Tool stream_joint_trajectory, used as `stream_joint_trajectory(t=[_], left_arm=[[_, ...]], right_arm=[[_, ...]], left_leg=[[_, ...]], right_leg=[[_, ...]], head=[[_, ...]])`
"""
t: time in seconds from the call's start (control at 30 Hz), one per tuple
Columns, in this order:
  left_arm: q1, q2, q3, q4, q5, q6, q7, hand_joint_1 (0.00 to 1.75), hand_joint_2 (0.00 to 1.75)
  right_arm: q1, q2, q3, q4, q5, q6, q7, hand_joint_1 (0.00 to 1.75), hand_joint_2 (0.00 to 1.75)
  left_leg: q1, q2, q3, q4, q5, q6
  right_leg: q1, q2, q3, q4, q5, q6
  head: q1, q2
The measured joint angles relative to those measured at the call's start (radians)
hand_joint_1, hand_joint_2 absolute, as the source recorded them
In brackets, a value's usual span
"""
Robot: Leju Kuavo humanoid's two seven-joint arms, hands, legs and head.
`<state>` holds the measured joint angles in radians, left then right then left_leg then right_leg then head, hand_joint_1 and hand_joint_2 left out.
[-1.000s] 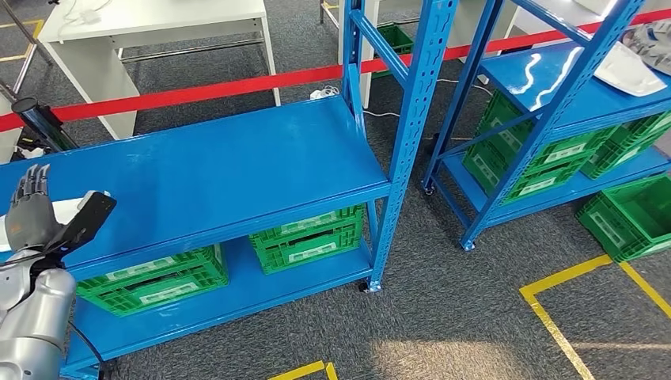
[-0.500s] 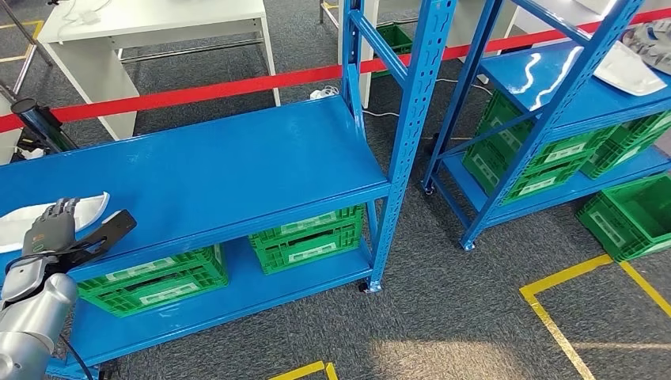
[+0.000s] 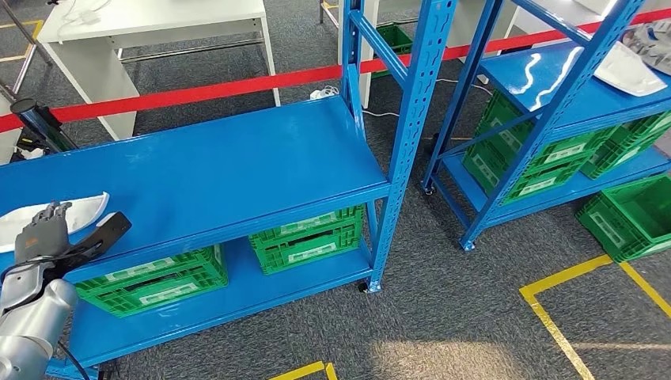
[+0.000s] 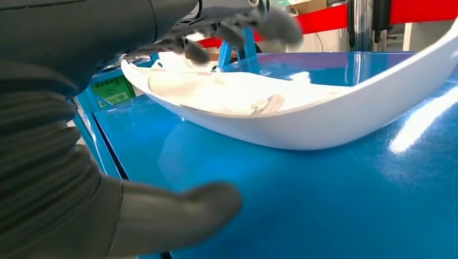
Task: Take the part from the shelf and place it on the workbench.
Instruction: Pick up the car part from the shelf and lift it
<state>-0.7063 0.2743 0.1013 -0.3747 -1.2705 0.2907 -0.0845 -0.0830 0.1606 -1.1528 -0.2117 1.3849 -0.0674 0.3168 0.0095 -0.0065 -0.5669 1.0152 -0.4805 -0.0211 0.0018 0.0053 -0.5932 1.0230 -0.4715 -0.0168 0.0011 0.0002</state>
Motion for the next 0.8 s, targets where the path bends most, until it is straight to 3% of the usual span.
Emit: stream_joint_trajectory(t=[0.07,0.2,0.27,0.4,0.8], left_arm=[[0.005,0.0,0.001,0.0,0.0,0.001,-0.004,0.64,1.75],[0.009,0.0,0.002,0.001,0.001,0.001,-0.01,0.04,1.75],[0.011,0.001,0.002,0.001,0.001,0.005,-0.01,0.04,1.75],[0.012,0.001,0.003,0.001,0.0,0.012,-0.01,1.75,1.75],[0.006,-0.002,0.018,0.005,-0.012,-0.002,-0.014,1.75,1.75]], right_arm=[[0.0,0.0,0.0,0.0,0.002,0.0,0.0,0.0,0.0],[0.0,0.0,0.0,0.0,0.004,0.0,0.0,0.0,0.0],[0.0,0.0,0.0,0.0,0.004,0.0,0.0,0.0,0.0],[0.0,0.0,0.0,0.0,0.006,-0.001,0.0,0.0,0.0],[0.0,0.0,0.0,0.0,0.0,-0.003,0.0,0.0,0.0]], left_leg=[[0.0,0.0,0.0,0.0,0.0,0.0],[0.0,0.0,0.0,0.0,-0.001,0.0],[0.0,0.0,0.0,0.0,-0.001,0.0],[0.0,0.0,0.0,0.0,-0.001,0.0],[0.0,0.0,0.0,0.0,-0.001,0.0]], right_leg=[[0.0,0.0,0.0,0.0,0.0,0.0],[0.0,0.0,0.0,0.0,-0.001,0.0],[0.0,0.0,0.0,0.0,-0.001,0.0],[0.0,0.0,0.0,0.0,-0.001,0.0],[0.0,0.0,0.0,0.0,-0.001,-0.001]], head=[[0.0,0.0],[0.0,0.0],[0.0,0.0],[0.0,0.0],[0.0,0.0]])
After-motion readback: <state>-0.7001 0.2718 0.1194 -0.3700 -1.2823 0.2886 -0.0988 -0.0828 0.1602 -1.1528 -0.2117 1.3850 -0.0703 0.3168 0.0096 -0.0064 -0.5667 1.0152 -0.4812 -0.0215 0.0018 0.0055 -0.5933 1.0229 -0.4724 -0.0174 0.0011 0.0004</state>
